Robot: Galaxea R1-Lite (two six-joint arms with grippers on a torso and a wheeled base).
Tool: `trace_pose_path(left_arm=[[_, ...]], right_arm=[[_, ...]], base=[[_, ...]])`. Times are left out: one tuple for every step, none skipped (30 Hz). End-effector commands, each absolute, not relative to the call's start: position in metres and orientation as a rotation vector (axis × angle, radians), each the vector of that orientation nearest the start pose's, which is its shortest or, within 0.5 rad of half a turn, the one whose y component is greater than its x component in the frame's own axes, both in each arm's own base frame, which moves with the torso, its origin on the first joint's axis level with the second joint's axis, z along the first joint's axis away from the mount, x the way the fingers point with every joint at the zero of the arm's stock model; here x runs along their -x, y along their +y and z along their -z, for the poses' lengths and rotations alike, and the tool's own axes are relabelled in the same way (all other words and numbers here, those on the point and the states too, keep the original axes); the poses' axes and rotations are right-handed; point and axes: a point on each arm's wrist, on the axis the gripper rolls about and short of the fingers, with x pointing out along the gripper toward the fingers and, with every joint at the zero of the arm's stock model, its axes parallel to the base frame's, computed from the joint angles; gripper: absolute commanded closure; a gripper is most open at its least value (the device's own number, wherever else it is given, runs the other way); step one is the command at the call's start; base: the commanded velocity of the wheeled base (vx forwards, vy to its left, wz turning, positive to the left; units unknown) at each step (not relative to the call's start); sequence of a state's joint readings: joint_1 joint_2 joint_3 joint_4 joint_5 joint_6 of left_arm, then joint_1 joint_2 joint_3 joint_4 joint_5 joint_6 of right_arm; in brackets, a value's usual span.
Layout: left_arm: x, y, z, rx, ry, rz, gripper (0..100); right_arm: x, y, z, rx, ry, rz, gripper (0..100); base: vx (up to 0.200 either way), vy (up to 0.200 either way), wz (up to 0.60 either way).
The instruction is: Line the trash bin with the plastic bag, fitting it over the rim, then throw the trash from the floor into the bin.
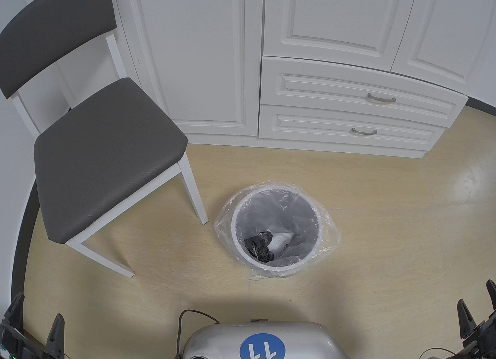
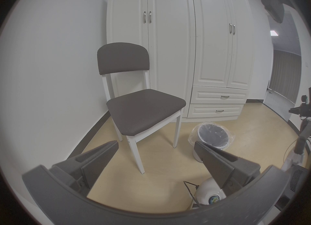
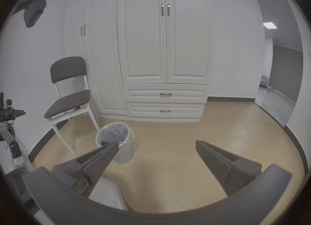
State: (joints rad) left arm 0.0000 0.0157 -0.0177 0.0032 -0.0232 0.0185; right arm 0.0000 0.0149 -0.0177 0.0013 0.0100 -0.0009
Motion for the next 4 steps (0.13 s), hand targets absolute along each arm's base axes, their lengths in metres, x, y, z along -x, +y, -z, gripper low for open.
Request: trace_pose_path(left_arm=[[0.0229, -0.0005, -0.0756, -0.018, 0.001, 0.023, 0], [0.0228, -0.0005, -0.0752, -0.018, 0.003, 0.023, 0], [0.0229, -0.0005, -0.0756, -0.018, 0.001, 0.023, 0], [0.0228, -0.0005, -0.0756, -0.018, 0.003, 0.023, 0]], right_arm=[[0.0229, 0.0002, -0.0757, 0.002, 0.0, -0.011, 0], [0.0229, 0.0002, -0.0757, 0.002, 0.0, -0.011, 0], [0.0229, 0.0002, -0.0757, 0.002, 0.0, -0.011, 0], [0.0229, 0.0002, -0.0757, 0.002, 0.0, -0.011, 0]], base=[[0.0, 0.0, 0.0], [0.0, 0.0, 0.0], [0.0, 0.0, 0.0], [0.0, 0.0, 0.0]])
